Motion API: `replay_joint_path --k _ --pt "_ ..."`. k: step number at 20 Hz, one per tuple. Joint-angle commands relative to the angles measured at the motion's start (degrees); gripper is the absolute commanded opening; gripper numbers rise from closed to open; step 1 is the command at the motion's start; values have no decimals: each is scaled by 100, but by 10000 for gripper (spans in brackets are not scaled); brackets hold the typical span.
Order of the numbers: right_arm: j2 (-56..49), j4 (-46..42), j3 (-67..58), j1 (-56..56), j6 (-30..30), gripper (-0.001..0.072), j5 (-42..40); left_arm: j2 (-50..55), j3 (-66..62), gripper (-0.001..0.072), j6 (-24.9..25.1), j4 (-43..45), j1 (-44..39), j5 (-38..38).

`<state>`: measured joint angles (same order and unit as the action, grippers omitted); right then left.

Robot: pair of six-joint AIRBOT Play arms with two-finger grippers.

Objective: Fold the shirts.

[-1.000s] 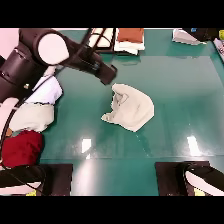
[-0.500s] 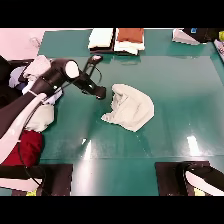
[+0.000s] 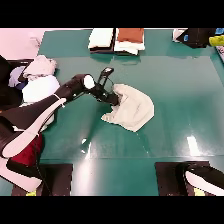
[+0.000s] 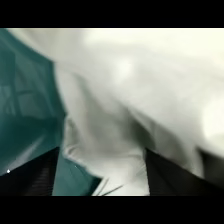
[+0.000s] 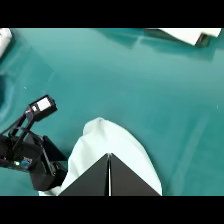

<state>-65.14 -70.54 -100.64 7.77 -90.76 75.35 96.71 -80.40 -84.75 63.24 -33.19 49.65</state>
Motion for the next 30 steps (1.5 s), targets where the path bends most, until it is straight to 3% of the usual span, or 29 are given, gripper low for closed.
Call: replay_joint_path --k 1,3,5,6,12,13,14,15,19,24,29,30 --pt "-179 4 -2 2 -55 17 153 142 9 600 -44 -20 -70 -289" --pt "-236 2 -2 2 -160 17 278 164 7 586 -28 -26 -70 -424" --pt "-190 -7 149 2 -177 17 243 162 7 242 -20 -22 -63 -577" --pt "-92 -9 369 2 -177 17 184 153 4 36 4 -15 -42 -553" --pt "573 -702 2522 0 -579 18 114 -439 -195 24 42 761 627 238" --pt "560 -723 2894 0 -592 89 96 -599 -195 24 131 800 748 358" --pt "472 -702 3217 2 -640 398 85 -719 -195 24 219 846 839 468" --pt "341 -688 3475 2 -739 562 61 -796 -195 24 295 874 911 603" --pt "-463 125 4197 52 -841 549 -713 -846 -188 25 385 1316 960 1078" --pt "-1436 361 4240 682 -844 500 -1641 -846 -188 25 382 1438 960 1152" --pt "-1899 848 4240 914 -774 498 -2039 -846 -188 25 382 1438 960 1128" --pt "-1950 951 4240 966 -715 468 -2103 -846 -188 25 380 1438 960 1128"
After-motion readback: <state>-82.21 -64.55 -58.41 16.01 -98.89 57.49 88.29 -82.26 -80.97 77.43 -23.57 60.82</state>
